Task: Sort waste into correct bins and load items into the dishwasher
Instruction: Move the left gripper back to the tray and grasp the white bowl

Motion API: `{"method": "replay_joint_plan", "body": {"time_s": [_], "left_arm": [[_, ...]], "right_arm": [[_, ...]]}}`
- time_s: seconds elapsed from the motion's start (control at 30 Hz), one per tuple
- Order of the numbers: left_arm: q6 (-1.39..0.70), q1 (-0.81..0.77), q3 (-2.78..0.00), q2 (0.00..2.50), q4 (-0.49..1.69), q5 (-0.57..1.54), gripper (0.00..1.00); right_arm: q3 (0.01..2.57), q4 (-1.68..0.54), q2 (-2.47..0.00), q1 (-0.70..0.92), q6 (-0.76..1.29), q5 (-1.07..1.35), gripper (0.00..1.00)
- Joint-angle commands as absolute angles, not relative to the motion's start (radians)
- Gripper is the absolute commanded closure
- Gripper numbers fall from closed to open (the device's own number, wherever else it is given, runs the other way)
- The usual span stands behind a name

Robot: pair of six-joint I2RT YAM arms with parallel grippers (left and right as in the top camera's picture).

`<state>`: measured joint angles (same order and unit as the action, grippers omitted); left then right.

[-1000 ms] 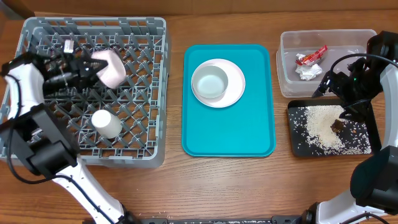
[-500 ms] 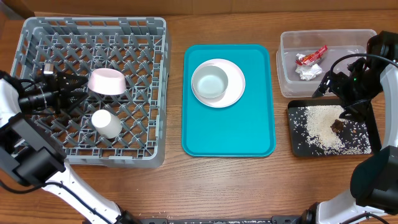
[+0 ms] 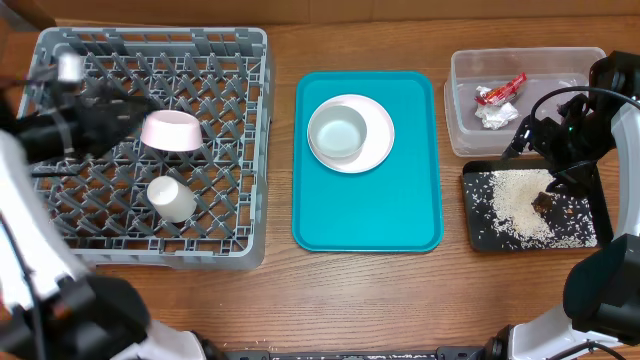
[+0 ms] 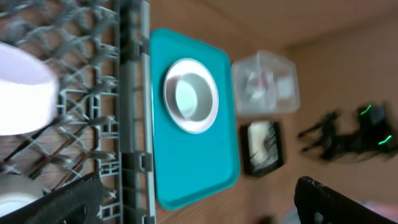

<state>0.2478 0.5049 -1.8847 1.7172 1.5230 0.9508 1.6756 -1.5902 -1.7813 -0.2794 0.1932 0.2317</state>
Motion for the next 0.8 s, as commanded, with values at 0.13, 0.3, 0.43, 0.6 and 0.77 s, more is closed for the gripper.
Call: {"method": "replay_joint_plan", "body": {"time_s": [0.13, 0.3, 0.43, 0.6, 0.77], "left_arm": [[-0.074, 0.079, -1.888, 1.5, 1.391, 0.471, 0.0], [-0.196, -0.247, -1.888, 1.525, 1.23, 0.236, 0.0], [-0.168, -0.431, -1.888, 1.605, 1.134, 0.03, 0.0], [-0.116, -0.567, -1.888, 1.763, 1.034, -0.116, 0.0], [-0.104, -0.608, -1.888, 1.945, 0.939, -0.111, 0.0]], "right_arm": [[1.69, -1.6, -1.748, -0.276, 0.178, 0.225, 0.02], [1.69, -1.603, -1.748, -0.276, 0.179, 0.202, 0.0], [1.69, -1.603, -1.748, -0.276, 0.181, 0.203, 0.0], [1.69, -1.603, -1.748, -0.276, 0.187, 0.22, 0.0], [1.69, -1.6, -1.748, -0.276, 0.187, 0.219, 0.0]]}}
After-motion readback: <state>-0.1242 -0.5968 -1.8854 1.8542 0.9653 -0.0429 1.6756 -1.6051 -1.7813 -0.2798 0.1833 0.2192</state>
